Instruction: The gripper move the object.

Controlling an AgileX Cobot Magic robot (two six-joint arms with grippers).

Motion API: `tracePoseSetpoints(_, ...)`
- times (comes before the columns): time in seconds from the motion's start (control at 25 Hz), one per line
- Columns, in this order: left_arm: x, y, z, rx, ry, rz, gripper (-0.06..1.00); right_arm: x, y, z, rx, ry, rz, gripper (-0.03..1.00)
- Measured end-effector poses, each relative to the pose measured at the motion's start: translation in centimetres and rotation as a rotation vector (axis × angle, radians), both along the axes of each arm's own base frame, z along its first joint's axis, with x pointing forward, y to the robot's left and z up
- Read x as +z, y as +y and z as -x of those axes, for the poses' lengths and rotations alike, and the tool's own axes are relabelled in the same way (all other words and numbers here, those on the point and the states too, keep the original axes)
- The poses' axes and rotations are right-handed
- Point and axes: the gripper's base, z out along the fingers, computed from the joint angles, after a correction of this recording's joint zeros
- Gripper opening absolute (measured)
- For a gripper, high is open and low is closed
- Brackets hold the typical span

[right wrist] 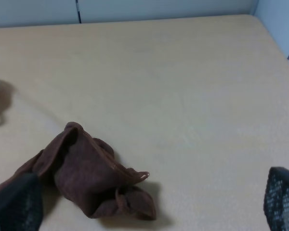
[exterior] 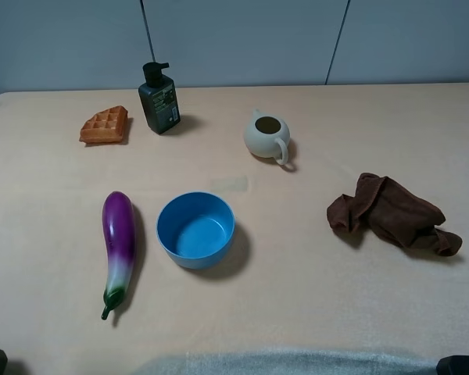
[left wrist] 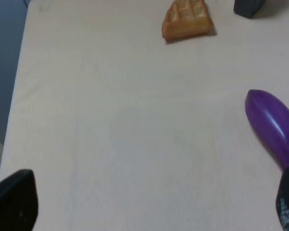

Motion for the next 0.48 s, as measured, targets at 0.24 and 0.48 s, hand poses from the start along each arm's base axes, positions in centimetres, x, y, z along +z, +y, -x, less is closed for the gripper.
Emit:
tracePoseSetpoints(0.24, 0.0, 0.0, 0.0, 0.0, 0.0, 0.0, 0.99, 0.0, 0.0, 0.0, 0.0, 0.0, 0.0, 0.69)
tracePoseSetpoints(0.48, 0.0, 0.0, 0.0, 0.0, 0.0, 0.0, 0.99, 0.01, 0.0, 0.0, 0.0, -0.001, 0.0, 0.69)
